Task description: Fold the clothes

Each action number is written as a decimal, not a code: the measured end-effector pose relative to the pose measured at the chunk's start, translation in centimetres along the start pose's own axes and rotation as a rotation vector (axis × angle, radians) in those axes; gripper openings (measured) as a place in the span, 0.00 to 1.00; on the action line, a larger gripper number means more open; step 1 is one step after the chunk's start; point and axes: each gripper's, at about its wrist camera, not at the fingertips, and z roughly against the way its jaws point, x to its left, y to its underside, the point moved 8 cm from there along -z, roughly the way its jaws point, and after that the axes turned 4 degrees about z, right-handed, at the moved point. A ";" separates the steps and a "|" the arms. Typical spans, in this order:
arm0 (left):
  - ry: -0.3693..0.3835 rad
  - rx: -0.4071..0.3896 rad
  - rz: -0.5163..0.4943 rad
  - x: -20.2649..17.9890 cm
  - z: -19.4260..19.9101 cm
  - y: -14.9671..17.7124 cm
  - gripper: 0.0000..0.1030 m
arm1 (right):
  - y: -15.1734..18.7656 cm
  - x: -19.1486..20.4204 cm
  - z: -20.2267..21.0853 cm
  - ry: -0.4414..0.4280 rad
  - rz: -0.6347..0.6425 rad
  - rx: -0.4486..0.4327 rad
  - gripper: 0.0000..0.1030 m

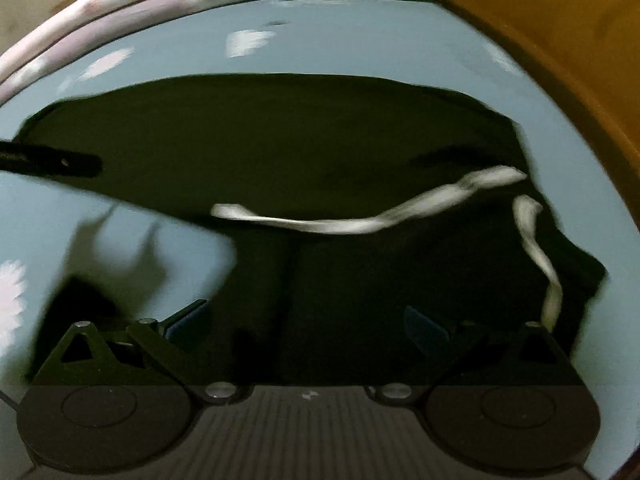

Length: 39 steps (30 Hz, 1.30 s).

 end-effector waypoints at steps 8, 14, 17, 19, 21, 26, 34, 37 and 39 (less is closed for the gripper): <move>0.118 -0.008 -0.108 -12.0 -8.0 -6.0 0.66 | 2.9 -7.5 -2.5 -0.058 -0.206 0.058 1.00; 0.066 0.070 -0.088 -15.4 -15.3 -7.2 0.66 | 3.6 -8.4 -1.7 -0.172 -0.172 0.067 1.00; 0.018 0.127 -0.034 -15.2 -17.9 -7.2 0.66 | 3.7 -8.6 -1.5 -0.205 -0.180 0.052 1.00; 0.004 0.141 -0.019 -14.9 -18.7 -7.0 0.66 | 3.8 -8.9 -1.4 -0.223 -0.204 0.037 1.00; -0.014 0.160 -0.013 -14.8 -19.5 -7.1 0.66 | 3.8 -9.1 -1.3 -0.232 -0.252 0.017 1.00; -0.042 0.149 -0.059 -14.7 -20.7 -8.3 0.69 | 4.5 -8.6 -0.7 -0.199 -0.290 -0.020 1.00; -0.035 0.144 -0.189 -14.9 -21.3 -8.6 0.84 | 4.6 -8.2 -1.3 -0.142 -0.224 0.023 1.00; -0.069 0.119 -0.214 -14.5 -18.8 -8.5 0.77 | 4.8 -7.8 -1.4 -0.122 -0.140 0.055 1.00; -0.052 0.083 -0.214 -14.5 -16.0 -8.5 0.77 | 5.1 -7.2 -1.4 -0.106 -0.060 0.065 1.00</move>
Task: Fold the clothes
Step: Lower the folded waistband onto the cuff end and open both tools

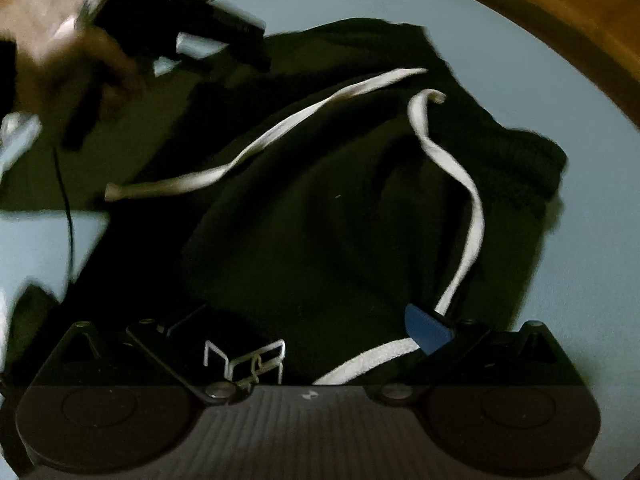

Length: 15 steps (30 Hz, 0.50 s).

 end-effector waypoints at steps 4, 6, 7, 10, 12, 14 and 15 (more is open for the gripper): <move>0.026 -0.039 -0.016 -0.2 5.7 2.2 0.78 | 0.8 0.9 -0.1 0.044 0.106 0.004 1.00; 0.033 -0.017 -0.026 -0.7 7.4 4.3 0.78 | 1.0 1.1 -0.2 0.064 0.133 0.003 1.00; 0.036 0.000 -0.033 -1.1 8.0 5.5 0.78 | 1.1 1.2 -0.2 0.072 0.142 0.002 1.00; 0.052 0.029 -0.101 -3.2 8.5 8.2 0.78 | 1.3 1.4 -0.1 0.086 0.153 -0.005 1.00; 0.081 0.033 -0.136 -4.5 8.0 8.3 0.78 | 1.5 1.4 0.0 0.092 0.157 -0.008 1.00; 0.106 0.025 -0.168 -6.0 7.3 8.0 0.78 | 1.6 1.4 0.1 0.095 0.160 -0.007 1.00; 0.117 0.013 -0.183 -6.8 6.8 7.6 0.78 | 1.7 1.4 0.1 0.095 0.160 -0.008 1.00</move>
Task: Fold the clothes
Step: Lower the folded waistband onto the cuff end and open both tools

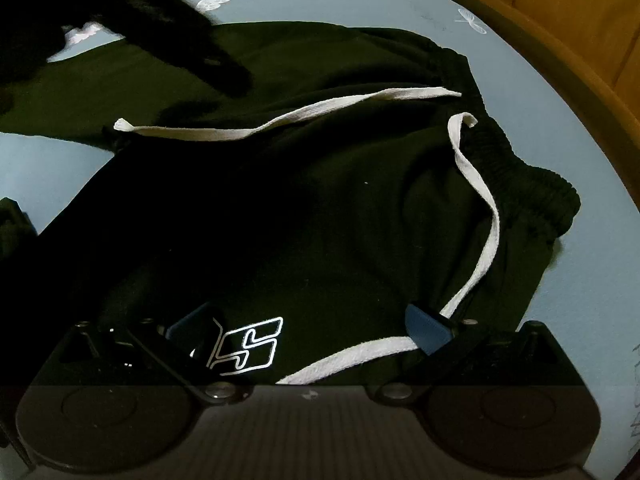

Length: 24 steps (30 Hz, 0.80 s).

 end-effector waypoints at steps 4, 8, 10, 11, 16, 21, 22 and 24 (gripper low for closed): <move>0.044 -0.026 -0.015 -1.2 -3.4 -2.7 0.79 | 0.3 0.0 0.2 0.002 0.001 -0.008 1.00; 0.010 -0.004 0.032 0.7 -7.1 -4.4 0.79 | 0.7 -0.1 0.6 -0.003 0.004 -0.015 1.00; -0.003 0.012 0.058 1.6 -8.6 -4.8 0.80 | 1.1 0.0 0.8 -0.003 0.012 -0.018 1.00; -0.003 0.020 0.066 2.0 -9.2 -5.0 0.80 | 1.4 0.1 1.0 -0.003 0.016 -0.019 1.00; -0.034 0.019 0.074 2.8 -11.0 -5.9 0.88 | 2.5 -0.3 1.9 0.002 0.030 -0.026 1.00; -0.051 0.033 0.080 3.1 -9.6 -5.9 0.86 | 1.7 0.7 1.6 0.008 0.034 -0.017 1.00; -0.054 0.031 0.086 3.3 -8.9 -5.9 0.86 | 1.7 0.6 1.7 0.004 0.034 -0.013 1.00; -0.037 0.024 0.100 3.7 -6.9 -5.3 0.86 | 1.7 0.6 1.9 -0.008 0.035 -0.007 1.00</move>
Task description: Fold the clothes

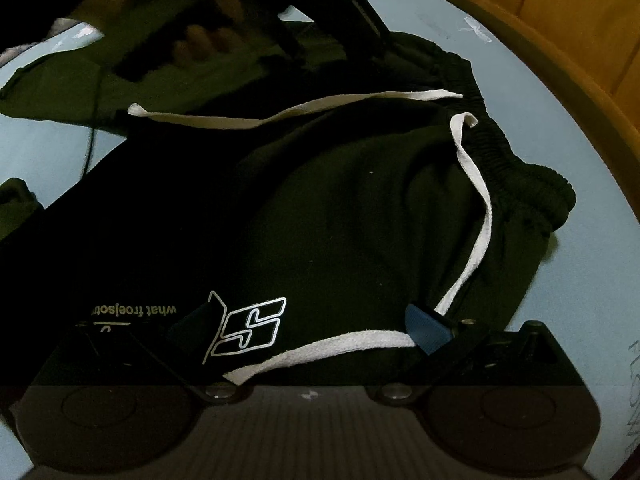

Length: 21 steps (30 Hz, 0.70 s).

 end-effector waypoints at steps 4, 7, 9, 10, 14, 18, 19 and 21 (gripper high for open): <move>0.013 -0.026 0.000 1.9 6.1 2.8 0.86 | -0.5 -0.2 0.9 -0.048 -0.013 0.011 1.00; -0.006 -0.037 0.041 4.3 10.9 6.0 0.86 | -1.1 -0.5 1.9 -0.081 -0.056 0.001 1.00; -0.026 -0.035 0.085 6.0 13.7 8.3 0.86 | -1.3 0.1 2.4 -0.099 -0.059 -0.004 1.00; -0.036 -0.031 0.110 6.9 14.8 9.4 0.86 | -1.5 0.5 2.6 -0.103 -0.052 -0.008 1.00; -0.108 -0.011 0.165 9.8 18.7 15.1 0.86 | -2.4 2.4 3.5 -0.109 -0.017 -0.005 1.00; -0.161 0.043 0.213 12.4 20.4 19.9 0.86 | -2.9 4.9 4.0 -0.153 -0.013 0.032 1.00; -0.170 0.045 0.224 12.9 21.0 21.0 0.86 | -3.0 5.6 4.1 -0.166 -0.012 0.041 1.00; -0.181 0.049 0.237 13.6 21.9 22.7 0.86 | -2.9 7.2 4.6 -0.195 0.010 0.053 1.00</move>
